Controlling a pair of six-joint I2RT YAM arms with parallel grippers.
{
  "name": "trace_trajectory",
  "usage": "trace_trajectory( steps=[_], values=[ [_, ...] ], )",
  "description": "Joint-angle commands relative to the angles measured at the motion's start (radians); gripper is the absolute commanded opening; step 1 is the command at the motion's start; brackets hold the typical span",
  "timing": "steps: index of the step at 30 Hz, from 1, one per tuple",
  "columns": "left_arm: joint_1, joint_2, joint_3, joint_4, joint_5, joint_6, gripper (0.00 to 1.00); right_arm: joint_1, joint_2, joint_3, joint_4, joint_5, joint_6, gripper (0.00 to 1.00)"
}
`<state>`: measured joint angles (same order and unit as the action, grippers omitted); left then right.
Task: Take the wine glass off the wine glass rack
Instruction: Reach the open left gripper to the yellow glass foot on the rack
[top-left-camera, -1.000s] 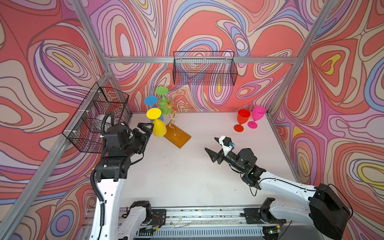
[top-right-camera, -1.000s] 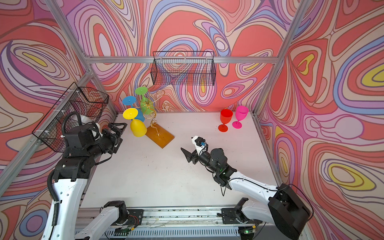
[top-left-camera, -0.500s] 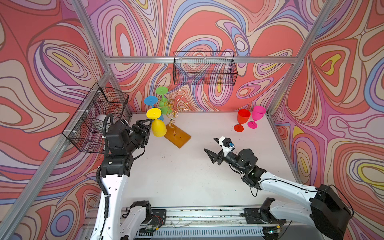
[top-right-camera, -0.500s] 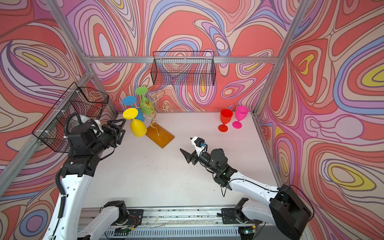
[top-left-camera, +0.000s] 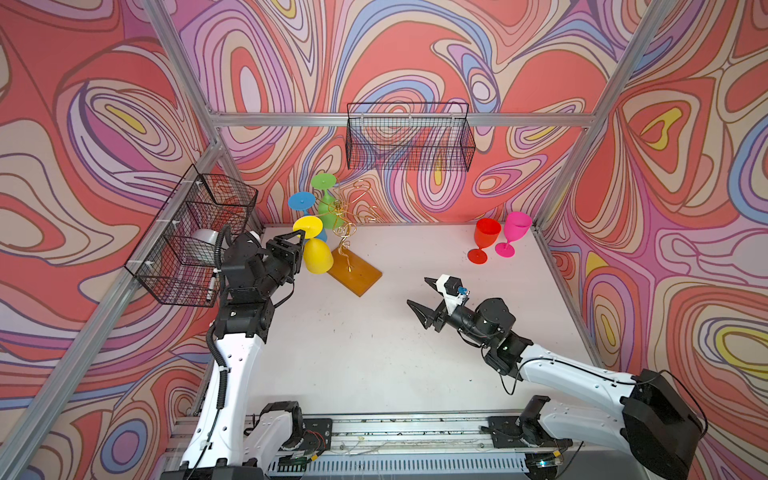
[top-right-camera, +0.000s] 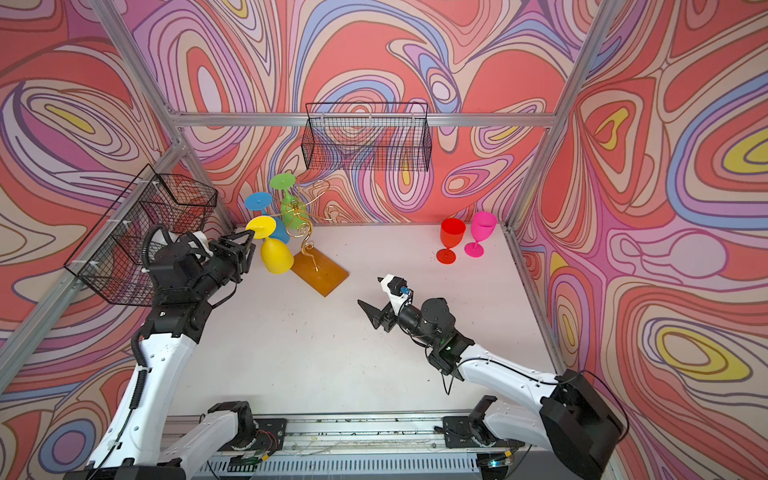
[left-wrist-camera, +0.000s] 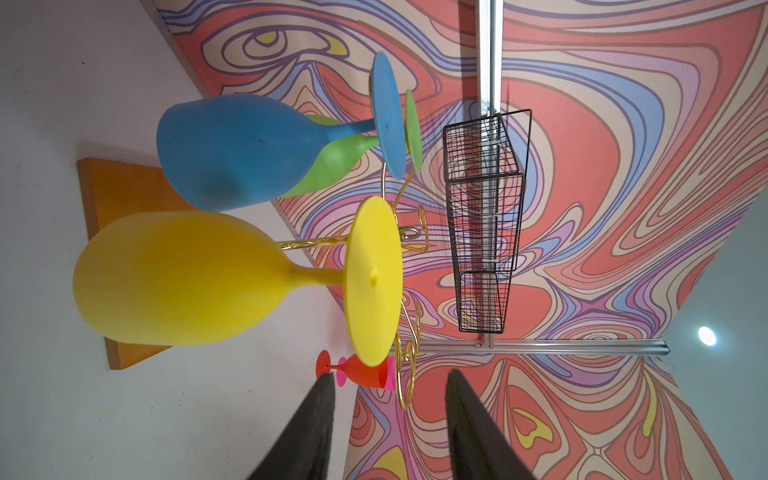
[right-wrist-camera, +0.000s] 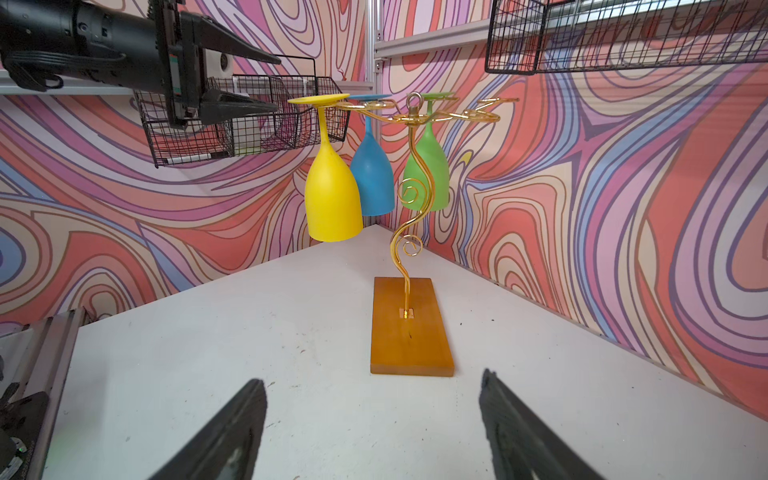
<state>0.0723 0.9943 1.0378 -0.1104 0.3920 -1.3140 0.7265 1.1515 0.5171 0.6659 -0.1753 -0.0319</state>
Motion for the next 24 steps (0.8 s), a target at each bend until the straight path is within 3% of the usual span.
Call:
trace_trajectory(
  steps=[1,24],
  values=[
    [0.007,0.015,-0.011,0.091,-0.003,-0.016,0.41,0.007,-0.018,-0.003,0.008,-0.013,0.013,0.84],
    [0.007,0.069,0.018,0.041,-0.023,0.012,0.39,0.010,-0.004,0.007,-0.001,-0.015,0.019,0.84]
  ],
)
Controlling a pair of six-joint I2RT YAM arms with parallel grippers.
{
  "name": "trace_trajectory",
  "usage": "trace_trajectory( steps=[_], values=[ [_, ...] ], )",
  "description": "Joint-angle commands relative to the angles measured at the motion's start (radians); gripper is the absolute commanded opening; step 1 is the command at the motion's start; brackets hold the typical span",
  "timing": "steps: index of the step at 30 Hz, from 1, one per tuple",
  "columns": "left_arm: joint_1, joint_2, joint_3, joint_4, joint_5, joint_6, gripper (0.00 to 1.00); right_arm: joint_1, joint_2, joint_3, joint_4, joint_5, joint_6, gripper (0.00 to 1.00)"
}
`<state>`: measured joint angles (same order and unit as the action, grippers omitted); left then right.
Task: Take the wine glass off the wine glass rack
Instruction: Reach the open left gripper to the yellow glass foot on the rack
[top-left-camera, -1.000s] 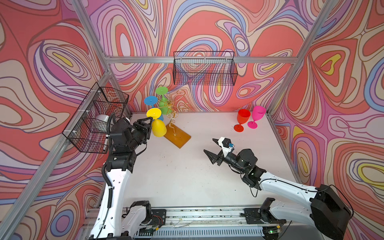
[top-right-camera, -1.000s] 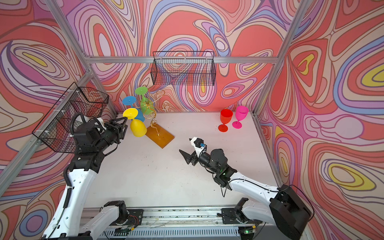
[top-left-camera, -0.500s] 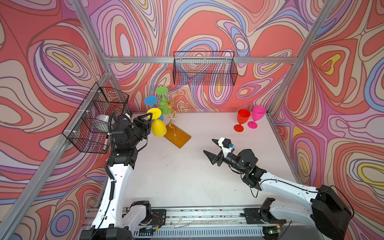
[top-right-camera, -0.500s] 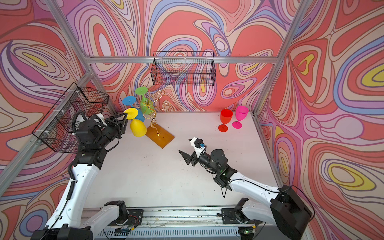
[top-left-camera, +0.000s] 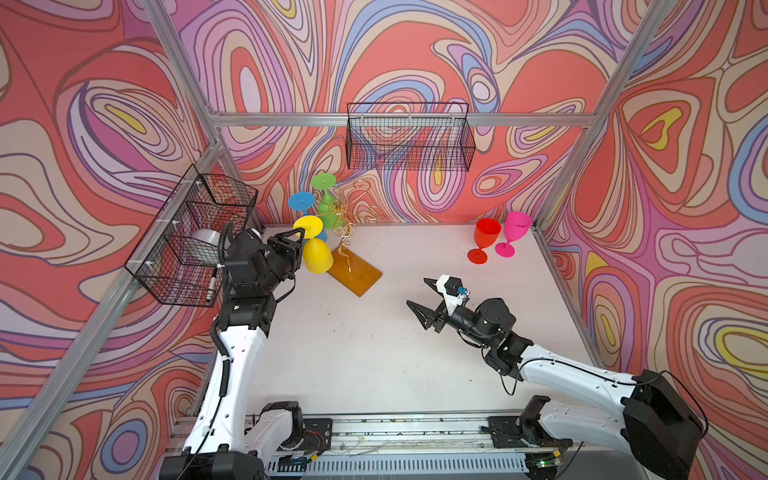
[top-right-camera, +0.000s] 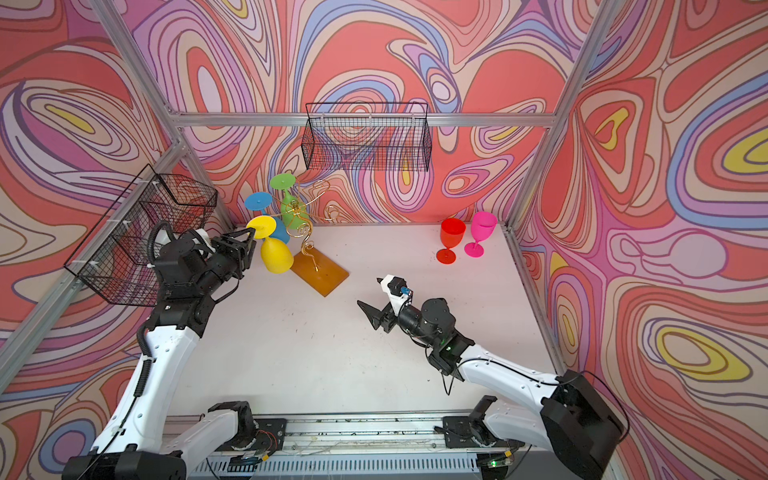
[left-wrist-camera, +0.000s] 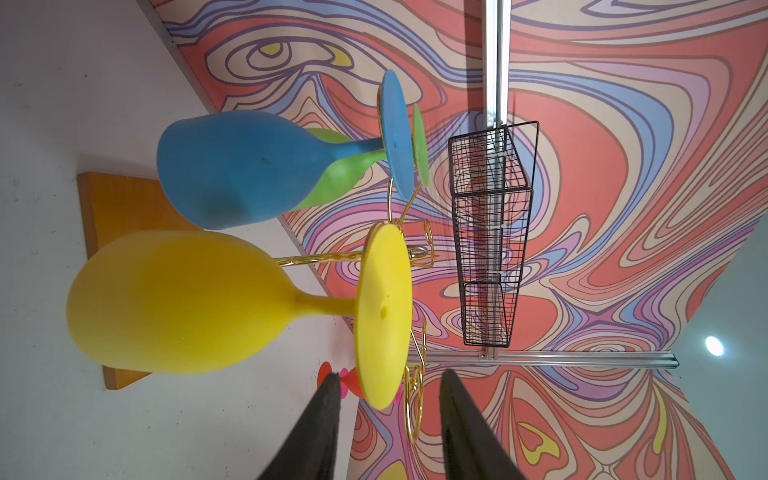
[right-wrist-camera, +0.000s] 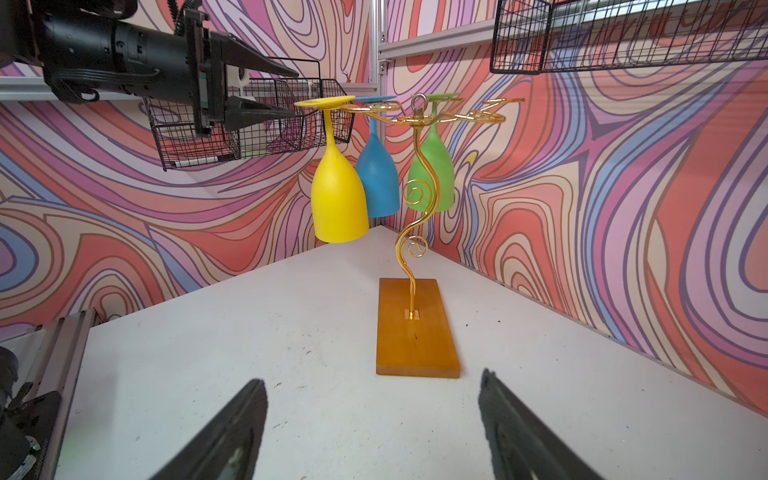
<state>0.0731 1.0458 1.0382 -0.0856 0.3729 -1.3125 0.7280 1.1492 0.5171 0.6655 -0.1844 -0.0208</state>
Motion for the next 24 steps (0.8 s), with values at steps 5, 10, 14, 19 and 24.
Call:
trace_trajectory(
  steps=[5,10,14,19,24],
  values=[
    [0.007,0.047,0.021,0.061,-0.001,-0.002,0.36,0.009,0.000,0.008,-0.004,-0.004,0.007,0.84],
    [0.007,0.068,0.018,0.113,0.003,-0.013,0.33,0.010,0.001,0.008,-0.007,-0.003,0.007,0.84],
    [0.006,0.078,0.014,0.142,0.005,-0.026,0.27,0.010,0.003,0.009,-0.009,-0.002,0.007,0.84],
    [0.007,0.082,0.012,0.151,0.004,-0.029,0.19,0.010,0.007,0.011,-0.009,0.002,0.006,0.84],
    [0.007,0.076,0.013,0.150,0.001,-0.028,0.10,0.009,0.005,0.012,-0.012,0.005,0.006,0.84]
  ],
)
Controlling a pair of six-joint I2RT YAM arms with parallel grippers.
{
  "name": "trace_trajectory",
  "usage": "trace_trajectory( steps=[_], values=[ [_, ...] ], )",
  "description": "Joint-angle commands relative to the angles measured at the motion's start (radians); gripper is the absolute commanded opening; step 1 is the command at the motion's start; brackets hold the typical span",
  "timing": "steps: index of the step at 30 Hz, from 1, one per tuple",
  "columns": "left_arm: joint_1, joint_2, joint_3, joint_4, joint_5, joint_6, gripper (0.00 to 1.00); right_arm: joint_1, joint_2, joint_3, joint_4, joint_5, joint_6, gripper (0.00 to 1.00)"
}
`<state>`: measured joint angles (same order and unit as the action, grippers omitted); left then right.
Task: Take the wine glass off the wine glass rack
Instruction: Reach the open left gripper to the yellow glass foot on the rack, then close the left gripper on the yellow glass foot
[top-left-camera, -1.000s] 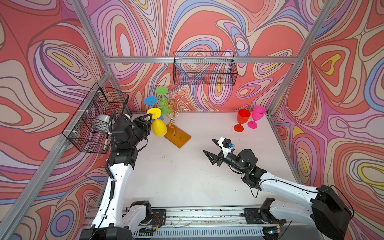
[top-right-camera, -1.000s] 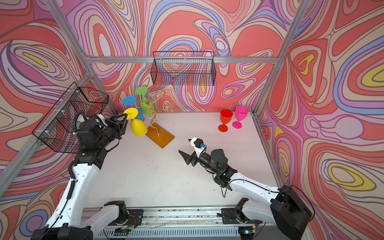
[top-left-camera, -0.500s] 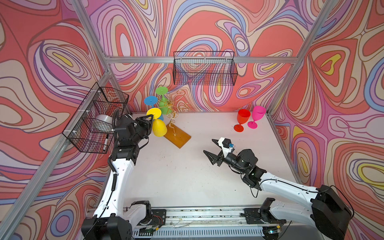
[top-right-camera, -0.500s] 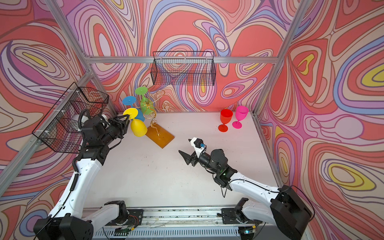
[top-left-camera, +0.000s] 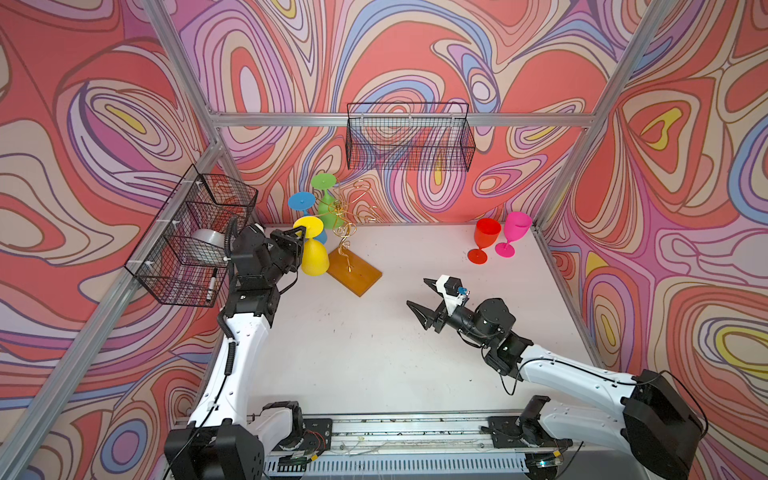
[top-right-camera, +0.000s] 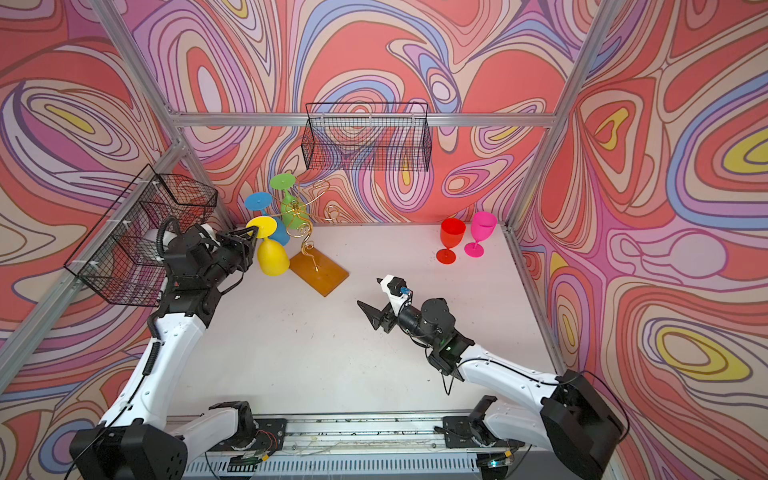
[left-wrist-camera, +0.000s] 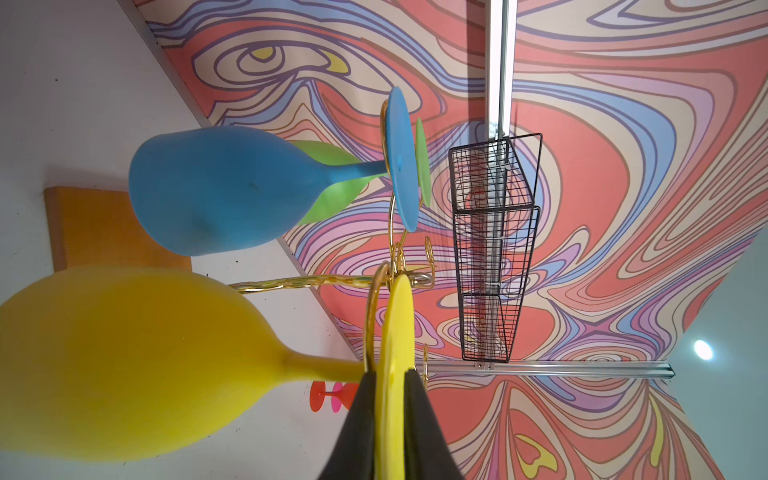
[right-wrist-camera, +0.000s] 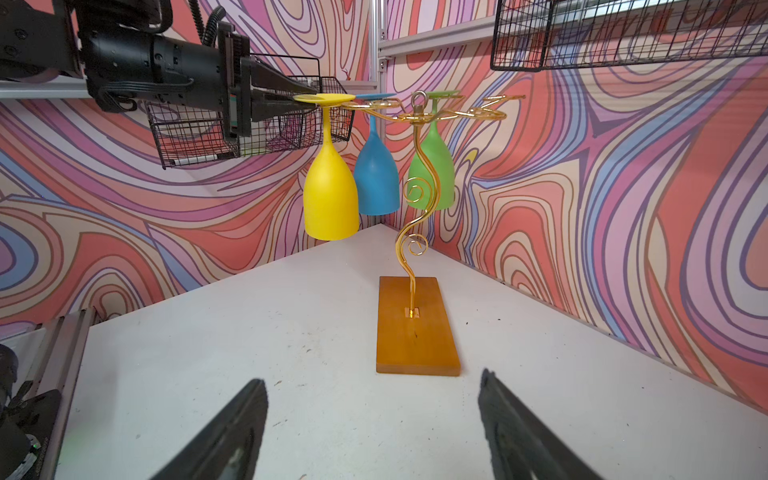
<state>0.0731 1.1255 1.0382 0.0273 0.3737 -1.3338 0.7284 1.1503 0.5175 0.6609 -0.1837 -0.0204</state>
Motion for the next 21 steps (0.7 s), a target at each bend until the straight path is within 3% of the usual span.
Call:
trace_trajectory(
  steps=[1,6,21],
  values=[
    [0.007,-0.005,0.015,0.036,0.000,-0.004,0.07,0.009,0.005,0.012,-0.007,0.003,0.005,0.84],
    [0.007,-0.008,0.017,0.034,-0.002,-0.006,0.00,0.009,0.007,0.013,-0.010,-0.001,0.005,0.84],
    [0.006,-0.028,0.085,-0.079,-0.030,0.026,0.00,0.011,0.008,0.018,-0.021,0.003,0.003,0.84]
  ],
)
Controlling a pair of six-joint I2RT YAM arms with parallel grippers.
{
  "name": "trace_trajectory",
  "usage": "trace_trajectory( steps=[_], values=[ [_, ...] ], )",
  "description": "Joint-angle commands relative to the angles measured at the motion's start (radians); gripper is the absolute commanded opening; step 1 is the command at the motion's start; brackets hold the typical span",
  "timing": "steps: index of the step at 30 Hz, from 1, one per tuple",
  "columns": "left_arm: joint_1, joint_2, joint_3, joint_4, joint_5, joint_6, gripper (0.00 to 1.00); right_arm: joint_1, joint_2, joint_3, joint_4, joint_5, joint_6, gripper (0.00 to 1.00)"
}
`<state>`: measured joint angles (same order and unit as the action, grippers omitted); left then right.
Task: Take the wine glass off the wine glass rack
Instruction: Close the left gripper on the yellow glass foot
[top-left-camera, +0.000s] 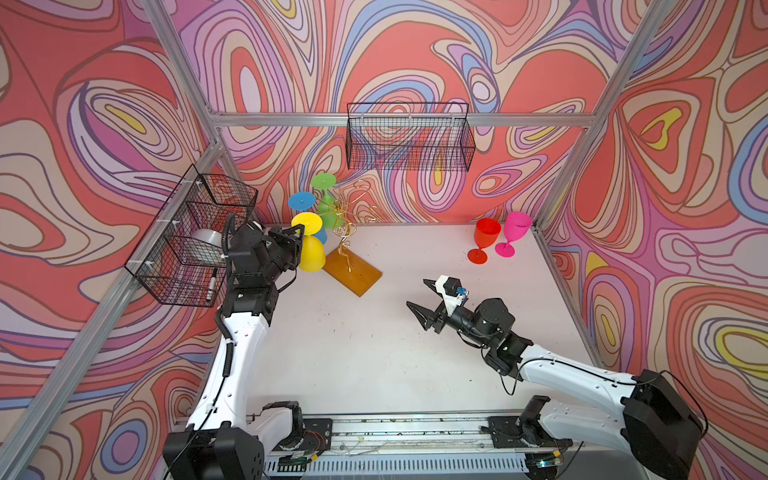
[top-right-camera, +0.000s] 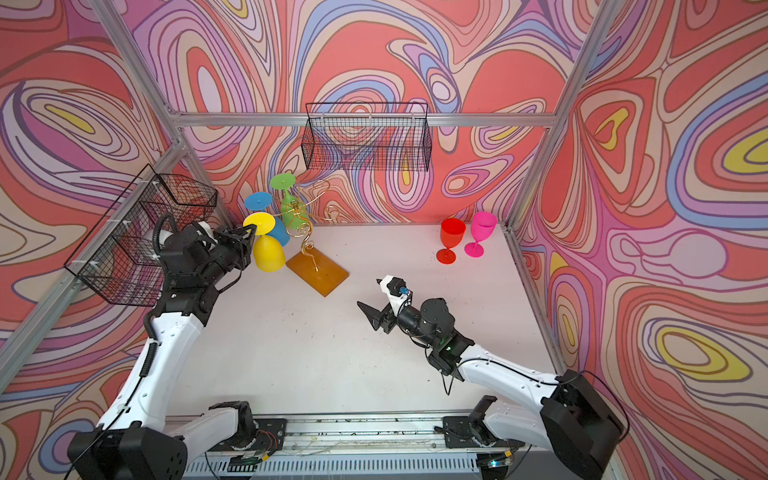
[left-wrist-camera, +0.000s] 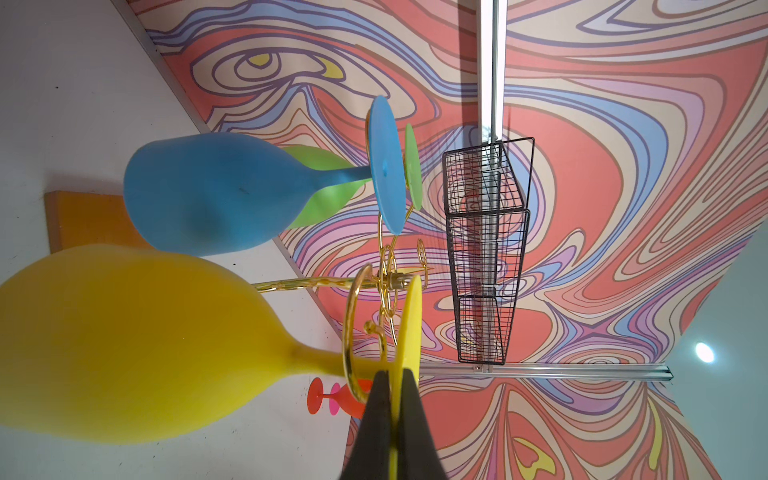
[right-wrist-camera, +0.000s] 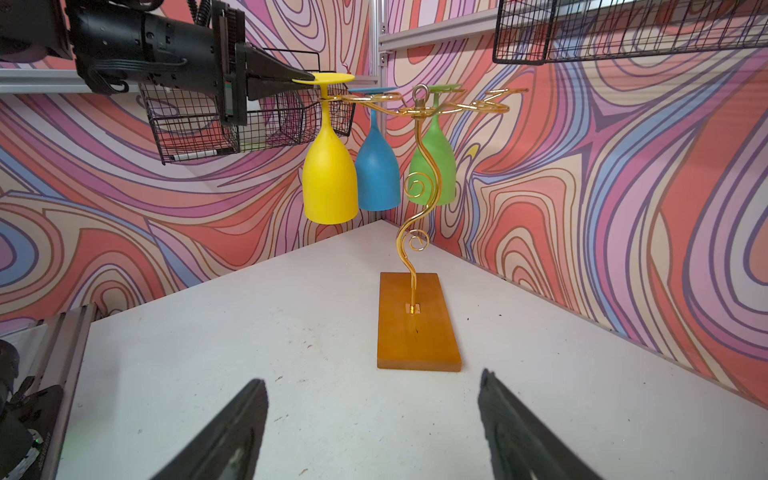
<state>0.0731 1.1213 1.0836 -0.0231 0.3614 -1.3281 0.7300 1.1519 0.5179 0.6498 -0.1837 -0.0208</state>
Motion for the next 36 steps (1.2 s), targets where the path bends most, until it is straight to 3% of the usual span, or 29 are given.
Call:
trace_trajectory(
  steps=[1,17,36],
  values=[
    [0.007,-0.024,0.045,-0.042,-0.020,0.025,0.00,0.009,0.007,0.018,-0.011,0.003,0.002,0.84],
    [0.021,0.054,0.125,-0.055,-0.025,0.054,0.00,0.009,0.000,0.016,-0.012,-0.005,0.002,0.84],
    [0.018,0.158,0.187,0.027,0.051,0.025,0.00,0.011,0.000,0.019,-0.018,0.003,-0.004,0.84]
  ],
)
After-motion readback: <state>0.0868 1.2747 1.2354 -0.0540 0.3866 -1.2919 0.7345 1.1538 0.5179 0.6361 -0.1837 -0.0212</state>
